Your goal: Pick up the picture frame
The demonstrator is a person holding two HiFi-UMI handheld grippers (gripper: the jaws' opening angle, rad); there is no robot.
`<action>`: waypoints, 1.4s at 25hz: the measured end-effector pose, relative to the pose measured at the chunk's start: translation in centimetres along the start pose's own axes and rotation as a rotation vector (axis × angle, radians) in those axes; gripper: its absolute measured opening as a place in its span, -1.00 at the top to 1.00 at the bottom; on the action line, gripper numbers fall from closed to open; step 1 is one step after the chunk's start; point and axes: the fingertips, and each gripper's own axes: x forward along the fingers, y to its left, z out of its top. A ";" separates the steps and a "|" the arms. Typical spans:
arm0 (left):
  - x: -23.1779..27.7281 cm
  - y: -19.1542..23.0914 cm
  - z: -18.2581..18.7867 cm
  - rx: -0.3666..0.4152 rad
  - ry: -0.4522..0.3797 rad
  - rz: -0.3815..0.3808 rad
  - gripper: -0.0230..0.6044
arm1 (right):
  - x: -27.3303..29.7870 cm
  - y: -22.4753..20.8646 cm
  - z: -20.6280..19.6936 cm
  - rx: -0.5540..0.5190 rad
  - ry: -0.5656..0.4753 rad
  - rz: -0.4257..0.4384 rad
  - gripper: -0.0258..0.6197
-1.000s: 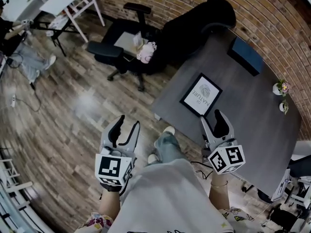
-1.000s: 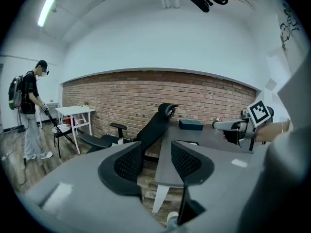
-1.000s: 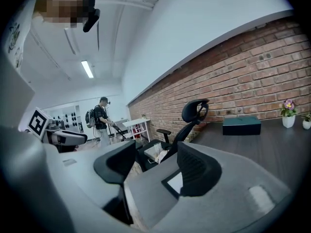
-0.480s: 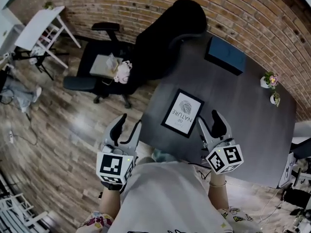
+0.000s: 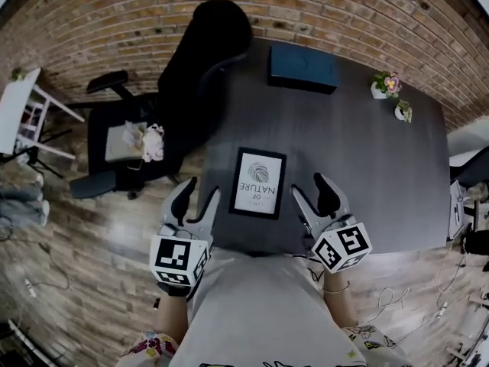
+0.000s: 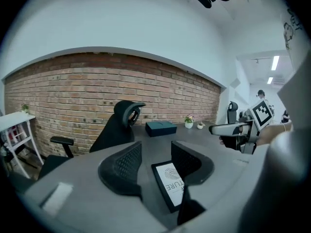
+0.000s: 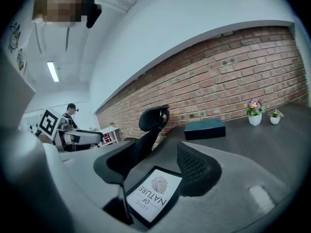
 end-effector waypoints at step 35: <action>8.2 -2.1 -7.5 -0.036 0.277 -0.213 0.35 | 2.4 -2.1 -7.5 0.168 0.167 -0.101 0.10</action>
